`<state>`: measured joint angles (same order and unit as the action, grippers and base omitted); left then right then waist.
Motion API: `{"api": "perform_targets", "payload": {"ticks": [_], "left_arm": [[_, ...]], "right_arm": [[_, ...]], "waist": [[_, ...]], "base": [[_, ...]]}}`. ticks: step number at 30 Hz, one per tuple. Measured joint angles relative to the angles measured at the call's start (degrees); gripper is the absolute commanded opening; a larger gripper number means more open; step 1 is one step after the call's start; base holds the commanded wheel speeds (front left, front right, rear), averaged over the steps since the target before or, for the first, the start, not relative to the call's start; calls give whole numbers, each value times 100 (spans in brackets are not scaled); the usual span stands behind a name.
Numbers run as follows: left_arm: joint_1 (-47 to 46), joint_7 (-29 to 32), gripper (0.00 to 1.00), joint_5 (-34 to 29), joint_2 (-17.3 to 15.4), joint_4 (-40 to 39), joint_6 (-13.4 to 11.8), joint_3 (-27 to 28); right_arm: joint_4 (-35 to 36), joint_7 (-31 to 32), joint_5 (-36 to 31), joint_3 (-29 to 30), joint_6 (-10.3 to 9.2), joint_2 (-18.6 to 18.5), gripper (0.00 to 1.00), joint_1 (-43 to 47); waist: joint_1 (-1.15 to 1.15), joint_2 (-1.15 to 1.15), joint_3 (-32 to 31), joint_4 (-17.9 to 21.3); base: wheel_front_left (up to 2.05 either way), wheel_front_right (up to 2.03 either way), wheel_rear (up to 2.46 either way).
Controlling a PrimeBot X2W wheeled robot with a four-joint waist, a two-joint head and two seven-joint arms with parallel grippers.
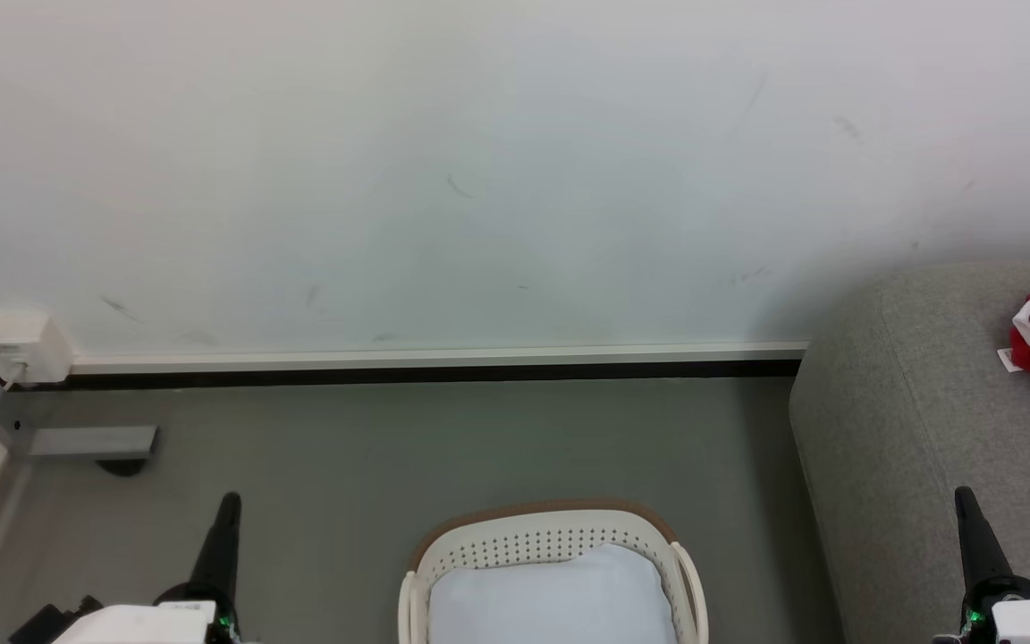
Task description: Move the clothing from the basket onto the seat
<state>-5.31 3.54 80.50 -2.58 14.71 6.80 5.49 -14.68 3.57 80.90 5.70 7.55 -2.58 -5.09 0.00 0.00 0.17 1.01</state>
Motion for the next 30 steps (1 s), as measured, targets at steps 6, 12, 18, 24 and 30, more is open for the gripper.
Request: {"api": "perform_targets", "payload": {"ticks": [6,12,18,24,30], "left_arm": [[-13,78,0,288,-1,-9,24,22],[-29,149,0,538,-3,-21,30,47],[-48,202,0,759,-4,-30,33,73],[-67,267,0,1023,-7,-37,48,96],[-77,300,0,1148,-8,-44,51,109]], "right_arm": [[9,68,252,18,0,-2,0,-42],[15,144,526,35,0,-3,0,-60],[23,201,756,49,0,-4,0,-66],[34,257,970,66,0,-5,0,-74],[41,300,1147,77,0,-7,0,-84]], "waist": [[0,0,-1,-22],[0,0,-1,-44],[1,0,-2,-66],[0,0,-3,-88],[0,0,-4,-102]], "base": [[0,0,0],[0,0,0],[0,0,0],[0,0,0],[0,0,0]]}}
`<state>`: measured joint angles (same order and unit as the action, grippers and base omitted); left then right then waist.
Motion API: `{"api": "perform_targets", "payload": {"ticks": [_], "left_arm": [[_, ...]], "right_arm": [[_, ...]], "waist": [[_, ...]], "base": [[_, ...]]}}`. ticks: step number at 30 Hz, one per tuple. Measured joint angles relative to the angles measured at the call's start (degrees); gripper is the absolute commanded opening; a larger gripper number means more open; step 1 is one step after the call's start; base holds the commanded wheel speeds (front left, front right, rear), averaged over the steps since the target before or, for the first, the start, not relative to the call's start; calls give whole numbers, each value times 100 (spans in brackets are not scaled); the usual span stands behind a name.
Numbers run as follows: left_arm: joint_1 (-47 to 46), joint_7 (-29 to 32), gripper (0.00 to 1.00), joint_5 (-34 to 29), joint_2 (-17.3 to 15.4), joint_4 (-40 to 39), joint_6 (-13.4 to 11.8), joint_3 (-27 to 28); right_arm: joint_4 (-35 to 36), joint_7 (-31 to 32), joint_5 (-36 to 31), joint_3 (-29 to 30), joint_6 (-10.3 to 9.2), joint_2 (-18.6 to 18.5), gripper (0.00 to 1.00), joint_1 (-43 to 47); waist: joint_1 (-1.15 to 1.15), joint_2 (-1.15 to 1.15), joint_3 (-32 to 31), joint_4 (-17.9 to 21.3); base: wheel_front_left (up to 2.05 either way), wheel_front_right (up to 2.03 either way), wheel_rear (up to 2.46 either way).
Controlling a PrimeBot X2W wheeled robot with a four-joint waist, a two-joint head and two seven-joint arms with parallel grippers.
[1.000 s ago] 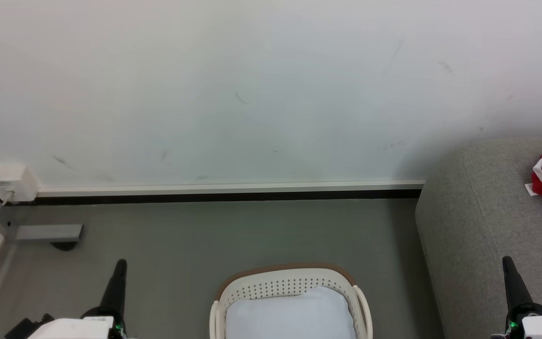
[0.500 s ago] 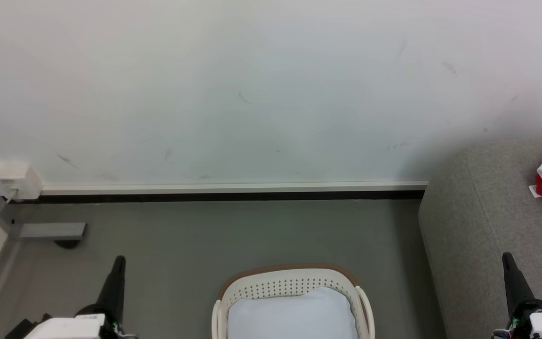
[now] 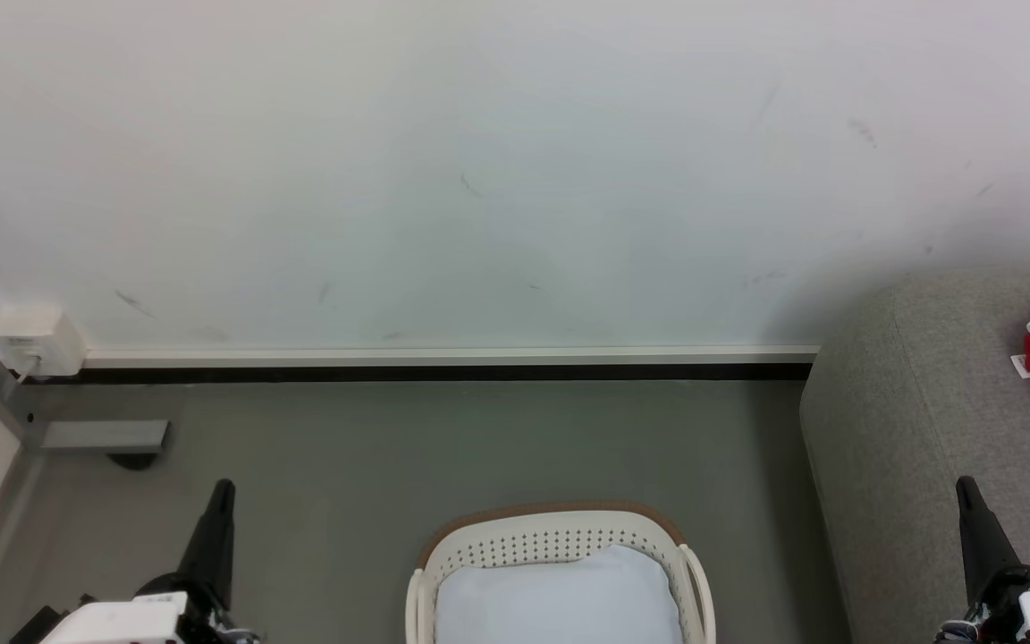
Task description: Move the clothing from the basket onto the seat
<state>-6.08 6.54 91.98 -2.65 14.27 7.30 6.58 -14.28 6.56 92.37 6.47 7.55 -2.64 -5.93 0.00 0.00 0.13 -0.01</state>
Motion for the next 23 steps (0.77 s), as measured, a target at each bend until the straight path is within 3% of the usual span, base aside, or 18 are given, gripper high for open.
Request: {"api": "perform_targets", "payload": {"ticks": [23], "left_arm": [[-2,0,0,0,0,-1,0,0]], "right_arm": [[1,0,0,1,0,0,0,-1]], "waist": [[0,0,0,0]], "base": [[0,0,0]]}}
